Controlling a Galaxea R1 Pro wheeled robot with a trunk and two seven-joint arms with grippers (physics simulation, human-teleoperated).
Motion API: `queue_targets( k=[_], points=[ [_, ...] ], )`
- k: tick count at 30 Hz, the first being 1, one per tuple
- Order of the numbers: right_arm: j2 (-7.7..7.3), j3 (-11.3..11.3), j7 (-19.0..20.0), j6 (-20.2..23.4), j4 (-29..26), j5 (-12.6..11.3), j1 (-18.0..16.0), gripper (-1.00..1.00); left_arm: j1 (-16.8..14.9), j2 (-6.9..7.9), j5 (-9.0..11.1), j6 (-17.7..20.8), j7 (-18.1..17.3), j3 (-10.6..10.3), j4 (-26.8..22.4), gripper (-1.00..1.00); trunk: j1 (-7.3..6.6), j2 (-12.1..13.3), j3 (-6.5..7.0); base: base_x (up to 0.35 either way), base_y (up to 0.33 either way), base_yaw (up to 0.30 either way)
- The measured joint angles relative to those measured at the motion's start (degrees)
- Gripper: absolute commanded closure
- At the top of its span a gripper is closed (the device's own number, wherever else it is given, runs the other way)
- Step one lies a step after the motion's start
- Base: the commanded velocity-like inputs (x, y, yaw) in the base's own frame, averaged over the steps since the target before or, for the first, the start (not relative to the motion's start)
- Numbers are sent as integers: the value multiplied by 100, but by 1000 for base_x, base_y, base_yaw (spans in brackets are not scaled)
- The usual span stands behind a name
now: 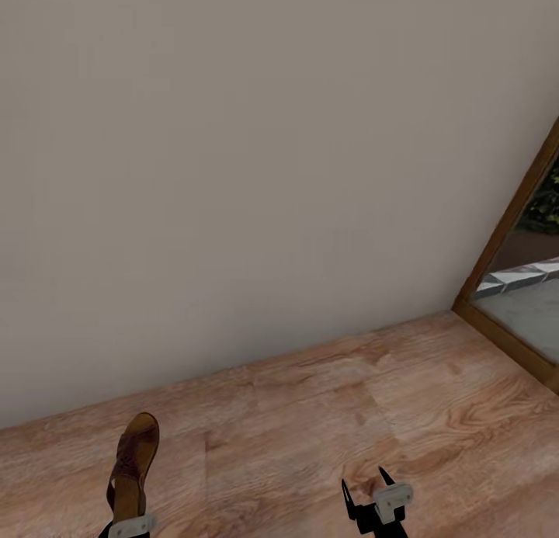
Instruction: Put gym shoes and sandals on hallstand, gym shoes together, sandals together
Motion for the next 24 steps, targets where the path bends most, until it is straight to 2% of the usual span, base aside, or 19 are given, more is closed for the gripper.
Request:
queue_targets(
  k=[17, 24],
  points=[
    [0, 0, 3, 2, 0, 0, 0, -100, 0, 0, 10, -7, 8, 2, 0, 100, 0, 0, 4, 228, -204, 278],
    [4, 2, 0, 0, 0, 0, 0, -100, 0, 0, 16, -9, 15, 4, 0, 100, 2, 0, 23, 117, -232, 278]
  ],
)
